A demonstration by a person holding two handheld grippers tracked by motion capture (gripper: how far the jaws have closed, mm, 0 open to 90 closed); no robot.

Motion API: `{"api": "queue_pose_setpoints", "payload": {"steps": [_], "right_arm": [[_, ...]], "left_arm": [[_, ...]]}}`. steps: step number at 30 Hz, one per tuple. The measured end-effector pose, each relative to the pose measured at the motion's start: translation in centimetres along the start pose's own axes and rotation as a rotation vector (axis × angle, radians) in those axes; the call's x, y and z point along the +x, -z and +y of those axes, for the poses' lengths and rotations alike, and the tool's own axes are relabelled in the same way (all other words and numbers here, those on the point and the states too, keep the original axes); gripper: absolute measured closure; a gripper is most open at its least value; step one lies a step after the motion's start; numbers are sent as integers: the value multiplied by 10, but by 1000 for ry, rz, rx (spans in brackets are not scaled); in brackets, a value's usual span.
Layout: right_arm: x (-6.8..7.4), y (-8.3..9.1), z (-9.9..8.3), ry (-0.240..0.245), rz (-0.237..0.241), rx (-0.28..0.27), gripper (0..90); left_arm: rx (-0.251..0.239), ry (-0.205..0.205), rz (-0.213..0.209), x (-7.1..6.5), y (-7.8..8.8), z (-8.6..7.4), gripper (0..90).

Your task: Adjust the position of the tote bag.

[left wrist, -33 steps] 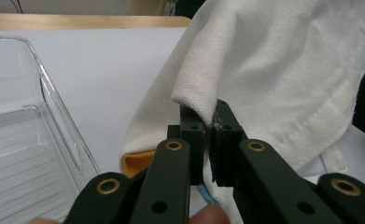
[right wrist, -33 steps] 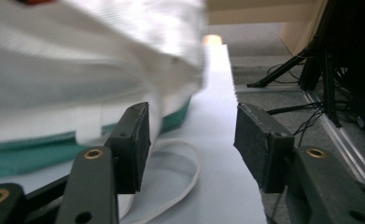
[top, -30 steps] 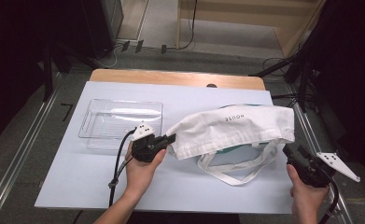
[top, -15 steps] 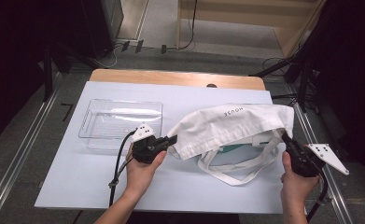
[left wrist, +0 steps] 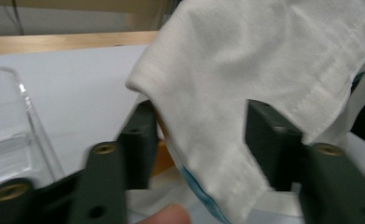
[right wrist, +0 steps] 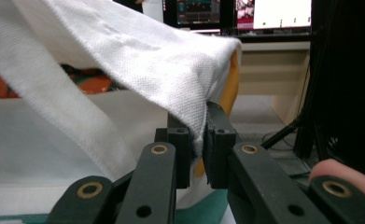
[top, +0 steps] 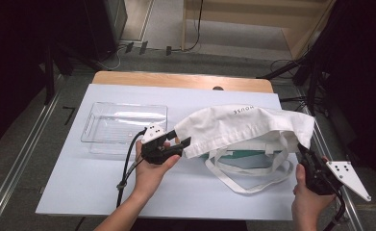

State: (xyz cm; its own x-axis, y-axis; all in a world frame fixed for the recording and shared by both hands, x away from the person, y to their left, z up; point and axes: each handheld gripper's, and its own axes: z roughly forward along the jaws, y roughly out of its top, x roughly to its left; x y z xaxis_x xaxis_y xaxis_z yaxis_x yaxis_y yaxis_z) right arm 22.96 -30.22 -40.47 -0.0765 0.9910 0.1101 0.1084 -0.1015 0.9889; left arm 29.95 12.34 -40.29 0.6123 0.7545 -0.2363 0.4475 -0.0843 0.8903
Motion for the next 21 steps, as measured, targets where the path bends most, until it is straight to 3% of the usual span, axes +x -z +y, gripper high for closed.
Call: {"api": "queue_pose_setpoints", "payload": {"steps": [1, 2, 3, 6, 9, 10, 13, 14, 15, 17, 18, 21], "right_arm": [[0, 0, 0, 0, 0, 0, 841], [0, -1, -1, 7, -1, 6, 841], [0, -1, -1, 7, -1, 6, 841], [0, -4, 0, 5, 13, 5, 839], [1, -5, -1, 1, 16, 9, 839], [2, -6, -1, -6, 21, 13, 838], [3, -7, -1, -4, 24, 12, 838], [3, -7, 0, -3, 24, 11, 838], [3, -7, 0, -3, 24, 11, 838], [4, -6, -1, -3, 25, 10, 838], [4, -6, -1, -2, 25, 13, 838], [3, -5, -1, 3, 25, 12, 838]], "left_arm": [[6, -5, 14, -2, 3, 0, 377], [-2, -16, 22, -7, 11, 0, 289], [-2, -16, 22, -7, 11, 0, 259], [-39, -36, 53, -18, 26, -6, 203], [-37, -54, 52, -25, 26, -12, 186], [-23, -78, 52, -33, 22, -19, 179], [3, -96, 53, -40, 15, -26, 155], [37, -137, 92, -46, 6, -34, 146], [37, -137, 92, -46, 6, -34, 144], [72, -159, 143, -48, -3, -40, 141], [94, -158, 189, -47, -9, -41, 142], [108, -150, 221, -43, -13, -40, 146]]}}
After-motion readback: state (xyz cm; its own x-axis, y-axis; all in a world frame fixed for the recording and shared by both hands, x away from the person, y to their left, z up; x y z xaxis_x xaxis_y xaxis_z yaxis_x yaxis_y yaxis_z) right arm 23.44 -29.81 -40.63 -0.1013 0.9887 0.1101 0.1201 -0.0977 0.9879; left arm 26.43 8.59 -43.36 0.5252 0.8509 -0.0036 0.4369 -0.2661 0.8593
